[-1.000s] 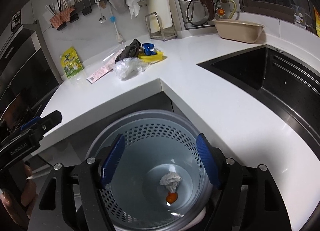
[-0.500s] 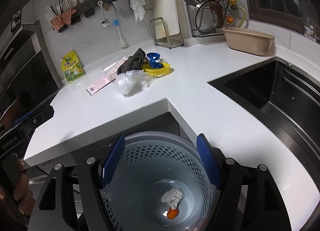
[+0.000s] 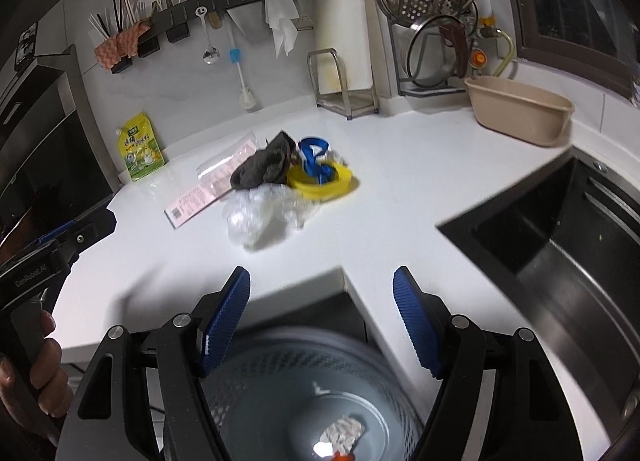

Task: Collect trash
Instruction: 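Move both grippers back over the counter toward the remaining trash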

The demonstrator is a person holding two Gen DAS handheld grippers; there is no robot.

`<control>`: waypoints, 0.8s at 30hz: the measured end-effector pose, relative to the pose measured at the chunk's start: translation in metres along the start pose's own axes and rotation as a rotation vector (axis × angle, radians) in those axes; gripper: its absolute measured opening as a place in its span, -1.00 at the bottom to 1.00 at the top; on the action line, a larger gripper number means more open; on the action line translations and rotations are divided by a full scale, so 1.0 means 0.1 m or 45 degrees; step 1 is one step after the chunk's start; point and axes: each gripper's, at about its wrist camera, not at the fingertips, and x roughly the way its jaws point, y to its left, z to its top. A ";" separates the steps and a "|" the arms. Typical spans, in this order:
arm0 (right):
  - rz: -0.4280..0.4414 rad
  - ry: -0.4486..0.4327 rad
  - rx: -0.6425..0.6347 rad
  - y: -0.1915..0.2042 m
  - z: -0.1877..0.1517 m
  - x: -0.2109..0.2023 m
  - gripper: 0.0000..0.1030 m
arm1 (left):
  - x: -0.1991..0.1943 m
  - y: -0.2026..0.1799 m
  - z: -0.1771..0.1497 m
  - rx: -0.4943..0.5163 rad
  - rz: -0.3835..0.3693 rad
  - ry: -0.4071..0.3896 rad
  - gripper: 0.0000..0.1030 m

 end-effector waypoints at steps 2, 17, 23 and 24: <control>0.000 -0.003 -0.008 0.00 0.09 0.08 0.38 | 0.09 0.02 0.05 -0.006 0.003 0.007 0.88; -0.005 0.073 -0.078 0.02 0.58 0.71 0.38 | 0.73 0.13 0.33 0.003 0.024 0.099 0.88; -0.044 0.066 -0.131 0.07 0.70 0.90 0.38 | 0.81 0.08 0.28 0.018 0.018 0.127 0.88; -0.054 0.066 -0.139 0.07 0.72 0.93 0.38 | 0.82 0.07 0.27 0.019 0.016 0.132 0.88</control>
